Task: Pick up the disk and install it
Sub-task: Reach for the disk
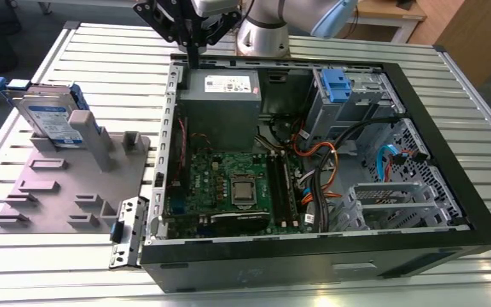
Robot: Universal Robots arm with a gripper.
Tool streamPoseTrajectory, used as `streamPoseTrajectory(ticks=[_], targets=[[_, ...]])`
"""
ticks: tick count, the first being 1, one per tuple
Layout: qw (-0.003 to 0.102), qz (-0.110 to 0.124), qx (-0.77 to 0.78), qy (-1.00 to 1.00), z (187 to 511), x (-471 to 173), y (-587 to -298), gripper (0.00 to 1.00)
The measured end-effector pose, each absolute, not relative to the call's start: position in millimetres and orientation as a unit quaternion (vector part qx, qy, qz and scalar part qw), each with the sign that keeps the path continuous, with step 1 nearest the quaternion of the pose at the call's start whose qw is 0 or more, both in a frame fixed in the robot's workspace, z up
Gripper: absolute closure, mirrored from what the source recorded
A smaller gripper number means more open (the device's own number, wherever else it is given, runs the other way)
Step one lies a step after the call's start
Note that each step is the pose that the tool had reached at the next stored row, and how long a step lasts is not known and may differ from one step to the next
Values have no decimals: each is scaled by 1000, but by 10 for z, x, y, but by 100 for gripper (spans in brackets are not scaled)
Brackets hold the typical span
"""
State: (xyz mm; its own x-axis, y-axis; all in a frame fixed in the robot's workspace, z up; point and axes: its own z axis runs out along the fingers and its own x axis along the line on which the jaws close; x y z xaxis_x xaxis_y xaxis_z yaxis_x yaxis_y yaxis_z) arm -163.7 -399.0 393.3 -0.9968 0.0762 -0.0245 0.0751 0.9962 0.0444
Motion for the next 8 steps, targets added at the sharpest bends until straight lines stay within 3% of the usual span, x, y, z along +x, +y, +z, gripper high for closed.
streamPoseTrajectory(ticks=[8], targets=[[13,22,38,999,3933,-1688,-3989,89]])
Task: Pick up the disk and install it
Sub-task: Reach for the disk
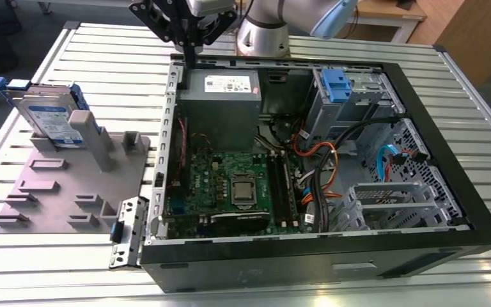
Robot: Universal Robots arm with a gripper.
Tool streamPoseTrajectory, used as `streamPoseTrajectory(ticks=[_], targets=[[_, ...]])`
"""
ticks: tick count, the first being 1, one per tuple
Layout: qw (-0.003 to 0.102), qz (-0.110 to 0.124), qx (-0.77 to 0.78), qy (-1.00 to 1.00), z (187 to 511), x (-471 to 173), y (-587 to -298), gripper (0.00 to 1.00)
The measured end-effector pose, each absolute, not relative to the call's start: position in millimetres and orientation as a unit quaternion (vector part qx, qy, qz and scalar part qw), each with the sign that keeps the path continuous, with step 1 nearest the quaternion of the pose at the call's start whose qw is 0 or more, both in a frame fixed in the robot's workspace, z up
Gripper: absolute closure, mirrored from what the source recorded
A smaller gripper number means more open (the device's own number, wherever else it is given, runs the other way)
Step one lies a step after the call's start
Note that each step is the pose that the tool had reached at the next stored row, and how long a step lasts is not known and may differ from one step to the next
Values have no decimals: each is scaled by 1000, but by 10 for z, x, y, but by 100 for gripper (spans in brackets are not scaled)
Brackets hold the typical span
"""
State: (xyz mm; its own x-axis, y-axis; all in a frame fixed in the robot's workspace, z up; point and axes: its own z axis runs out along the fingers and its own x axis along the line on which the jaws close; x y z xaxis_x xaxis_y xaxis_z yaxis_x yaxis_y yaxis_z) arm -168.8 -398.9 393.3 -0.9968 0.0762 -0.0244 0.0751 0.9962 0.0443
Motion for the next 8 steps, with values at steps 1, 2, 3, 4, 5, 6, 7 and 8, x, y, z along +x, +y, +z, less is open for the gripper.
streamPoseTrajectory(ticks=[1,2,3,4,5,6,7,8], targets=[[13,22,38,999,3933,-1694,-3989,89],[13,22,38,999,3933,-1700,-3989,89],[13,22,38,999,3933,-1703,-3989,89],[13,22,38,999,3933,-1704,-3989,89],[13,22,38,999,3933,-1710,-3989,89],[13,22,38,999,3933,-1713,-3989,89],[13,22,38,999,3933,-1714,-3989,89],[13,22,38,999,3933,-1715,-3989,89]])
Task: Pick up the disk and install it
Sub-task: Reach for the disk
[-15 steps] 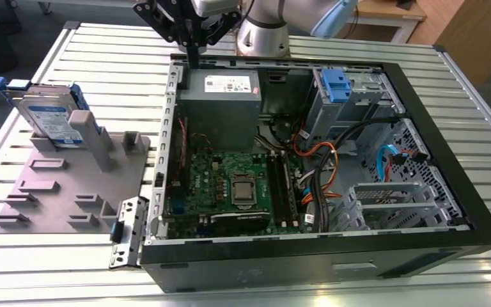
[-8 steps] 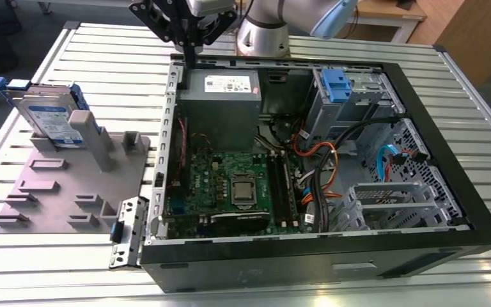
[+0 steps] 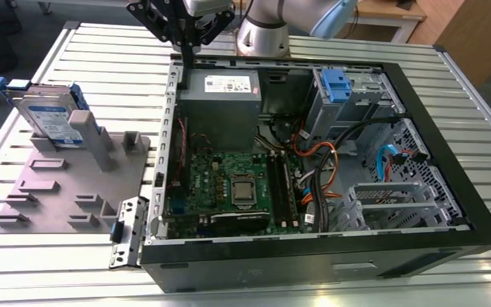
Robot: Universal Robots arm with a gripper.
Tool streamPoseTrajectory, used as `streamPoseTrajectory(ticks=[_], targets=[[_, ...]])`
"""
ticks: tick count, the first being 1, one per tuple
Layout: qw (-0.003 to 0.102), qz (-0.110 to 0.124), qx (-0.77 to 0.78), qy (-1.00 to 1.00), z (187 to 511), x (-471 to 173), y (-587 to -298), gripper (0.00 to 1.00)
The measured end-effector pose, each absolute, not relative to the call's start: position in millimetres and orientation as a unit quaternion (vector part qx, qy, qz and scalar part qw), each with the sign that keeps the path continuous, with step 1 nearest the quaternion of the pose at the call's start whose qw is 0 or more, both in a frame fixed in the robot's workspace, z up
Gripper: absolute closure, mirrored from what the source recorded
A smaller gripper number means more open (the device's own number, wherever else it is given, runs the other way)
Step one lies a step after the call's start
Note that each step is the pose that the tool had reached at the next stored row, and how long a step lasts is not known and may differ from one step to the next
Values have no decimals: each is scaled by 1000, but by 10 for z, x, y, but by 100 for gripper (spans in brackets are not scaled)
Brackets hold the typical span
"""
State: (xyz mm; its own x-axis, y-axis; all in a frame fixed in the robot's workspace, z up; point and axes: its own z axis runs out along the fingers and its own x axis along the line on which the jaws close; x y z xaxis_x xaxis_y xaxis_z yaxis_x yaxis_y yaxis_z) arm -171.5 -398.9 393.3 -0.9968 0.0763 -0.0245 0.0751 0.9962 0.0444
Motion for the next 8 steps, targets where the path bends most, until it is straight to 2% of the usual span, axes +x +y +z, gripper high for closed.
streamPoseTrajectory(ticks=[8], targets=[[13,22,38,999,3933,-1756,-3989,89]])
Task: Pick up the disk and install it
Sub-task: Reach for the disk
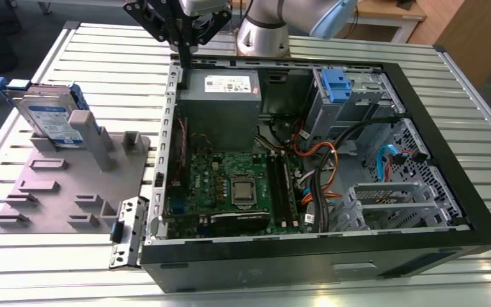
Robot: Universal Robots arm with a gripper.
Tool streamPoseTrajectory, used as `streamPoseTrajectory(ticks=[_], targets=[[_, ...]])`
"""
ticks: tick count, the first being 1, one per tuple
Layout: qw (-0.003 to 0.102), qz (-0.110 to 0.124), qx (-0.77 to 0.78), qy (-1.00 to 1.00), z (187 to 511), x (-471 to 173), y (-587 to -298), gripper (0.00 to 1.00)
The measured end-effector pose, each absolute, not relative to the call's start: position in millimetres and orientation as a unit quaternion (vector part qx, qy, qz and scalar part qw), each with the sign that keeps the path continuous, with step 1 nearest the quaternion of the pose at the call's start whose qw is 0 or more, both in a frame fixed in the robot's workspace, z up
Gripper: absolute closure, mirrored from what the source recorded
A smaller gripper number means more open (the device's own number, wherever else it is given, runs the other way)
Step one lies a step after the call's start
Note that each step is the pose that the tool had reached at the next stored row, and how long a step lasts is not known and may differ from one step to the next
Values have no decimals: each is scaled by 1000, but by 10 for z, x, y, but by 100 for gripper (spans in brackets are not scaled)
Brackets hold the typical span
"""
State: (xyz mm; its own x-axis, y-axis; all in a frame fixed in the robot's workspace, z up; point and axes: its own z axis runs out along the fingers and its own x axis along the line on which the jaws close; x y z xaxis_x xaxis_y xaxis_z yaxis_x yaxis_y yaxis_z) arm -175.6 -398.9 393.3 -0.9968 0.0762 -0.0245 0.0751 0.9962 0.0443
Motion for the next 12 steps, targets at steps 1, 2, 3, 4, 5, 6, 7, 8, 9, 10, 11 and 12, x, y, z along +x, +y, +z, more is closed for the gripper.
streamPoseTrajectory(ticks=[1,2,3,4,5,6,7,8,9,10,11,12], targets=[[13,22,38,999,3933,-1761,-3989,89],[13,22,38,999,3933,-1767,-3989,89],[13,22,38,999,3933,-1773,-3989,89],[13,22,38,999,3933,-1778,-3989,89],[13,22,38,999,3933,-1782,-3989,89],[13,22,38,999,3933,-1784,-3989,89],[13,22,38,999,3933,-1784,-3989,89],[13,22,38,999,3933,-1784,-3989,89],[13,22,38,999,3933,-1785,-3990,89],[13,22,38,999,3933,-1785,-3989,89],[13,22,38,999,3933,-1785,-3989,89],[13,22,38,999,3933,-1785,-3989,89]])
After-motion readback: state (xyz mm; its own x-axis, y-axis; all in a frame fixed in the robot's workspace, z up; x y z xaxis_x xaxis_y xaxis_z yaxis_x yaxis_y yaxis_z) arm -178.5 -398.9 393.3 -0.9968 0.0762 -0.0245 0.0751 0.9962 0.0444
